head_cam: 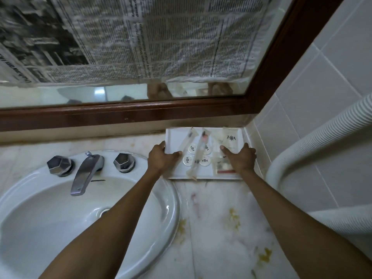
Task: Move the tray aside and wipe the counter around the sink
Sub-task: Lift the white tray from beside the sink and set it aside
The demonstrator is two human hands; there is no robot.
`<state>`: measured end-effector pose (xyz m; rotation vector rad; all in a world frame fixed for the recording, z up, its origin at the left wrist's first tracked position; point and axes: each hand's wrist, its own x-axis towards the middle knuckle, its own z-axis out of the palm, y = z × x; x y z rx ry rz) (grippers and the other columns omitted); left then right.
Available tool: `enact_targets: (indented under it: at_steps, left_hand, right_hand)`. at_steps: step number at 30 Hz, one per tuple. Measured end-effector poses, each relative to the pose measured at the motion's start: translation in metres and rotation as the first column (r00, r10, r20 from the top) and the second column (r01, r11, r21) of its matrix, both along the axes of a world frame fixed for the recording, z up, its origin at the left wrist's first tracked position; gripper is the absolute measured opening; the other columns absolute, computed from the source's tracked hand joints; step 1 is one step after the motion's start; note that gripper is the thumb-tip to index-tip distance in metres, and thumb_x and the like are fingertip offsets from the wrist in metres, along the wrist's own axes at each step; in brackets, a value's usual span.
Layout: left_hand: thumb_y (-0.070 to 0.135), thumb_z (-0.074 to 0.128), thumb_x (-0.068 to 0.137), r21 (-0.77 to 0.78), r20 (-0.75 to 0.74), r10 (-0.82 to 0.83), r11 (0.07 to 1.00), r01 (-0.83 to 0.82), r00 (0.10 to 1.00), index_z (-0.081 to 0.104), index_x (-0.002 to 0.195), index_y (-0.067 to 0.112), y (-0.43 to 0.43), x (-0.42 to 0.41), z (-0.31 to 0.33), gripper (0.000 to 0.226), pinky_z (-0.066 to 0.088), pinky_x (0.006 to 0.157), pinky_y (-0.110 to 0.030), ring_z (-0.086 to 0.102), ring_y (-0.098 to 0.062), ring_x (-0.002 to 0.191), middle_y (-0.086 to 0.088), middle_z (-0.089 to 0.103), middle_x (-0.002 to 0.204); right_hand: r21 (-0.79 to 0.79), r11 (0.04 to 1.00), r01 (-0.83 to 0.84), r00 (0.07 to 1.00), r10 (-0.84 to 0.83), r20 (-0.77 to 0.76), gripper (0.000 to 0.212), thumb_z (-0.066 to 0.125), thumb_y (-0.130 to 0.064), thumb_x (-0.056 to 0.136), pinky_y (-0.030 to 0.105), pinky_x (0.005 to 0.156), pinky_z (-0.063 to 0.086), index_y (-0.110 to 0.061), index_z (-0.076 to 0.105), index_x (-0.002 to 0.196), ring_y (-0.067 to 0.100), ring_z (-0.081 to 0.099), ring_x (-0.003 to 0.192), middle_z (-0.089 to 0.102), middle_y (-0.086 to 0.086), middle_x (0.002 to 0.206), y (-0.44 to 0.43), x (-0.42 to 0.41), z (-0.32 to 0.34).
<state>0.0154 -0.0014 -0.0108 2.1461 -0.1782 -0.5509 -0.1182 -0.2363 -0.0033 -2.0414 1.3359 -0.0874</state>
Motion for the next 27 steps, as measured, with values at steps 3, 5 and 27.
enact_targets:
  at_steps: [3,5,27]
  left_hand:
    - [0.043,0.08,0.074,-0.011,0.024,0.04,0.999,-0.04,0.999,0.068,0.113,0.016,0.016,-0.01,0.018,0.049,0.053,0.077,-0.036,0.066,-0.026,0.091,-0.002,0.07,0.1]
    - [0.037,0.082,0.077,-0.01,0.045,0.06,0.998,-0.059,0.997,0.069,0.112,0.013,0.03,-0.017,0.033,0.044,0.047,0.068,-0.03,0.065,-0.024,0.087,-0.001,0.069,0.096]
    - [0.04,0.078,0.061,-0.001,0.186,0.377,0.924,-0.383,0.907,0.069,0.104,0.017,0.325,-0.038,0.126,0.05,0.057,0.078,-0.04,0.068,-0.025,0.088,-0.001,0.071,0.094]
  right_hand:
    - [0.019,1.0,-0.003,0.998,0.002,0.067,0.096,0.078,-0.059,0.07,0.044,0.104,0.038,0.001,0.043,0.137,0.041,0.041,0.129,0.044,0.025,0.135,0.013,-0.005,0.011]
    - [0.043,0.999,-0.018,0.993,0.013,0.116,0.098,0.08,-0.056,0.069,0.043,0.105,0.038,-0.002,0.04,0.141,0.04,0.043,0.129,0.045,0.023,0.135,0.025,-0.009,0.022]
    - [0.055,0.903,-0.426,0.87,0.393,0.298,0.086,0.084,-0.048,0.068,0.036,0.098,0.045,-0.009,0.044,0.133,0.029,0.053,0.12,0.048,0.013,0.131,0.277,0.065,0.102]
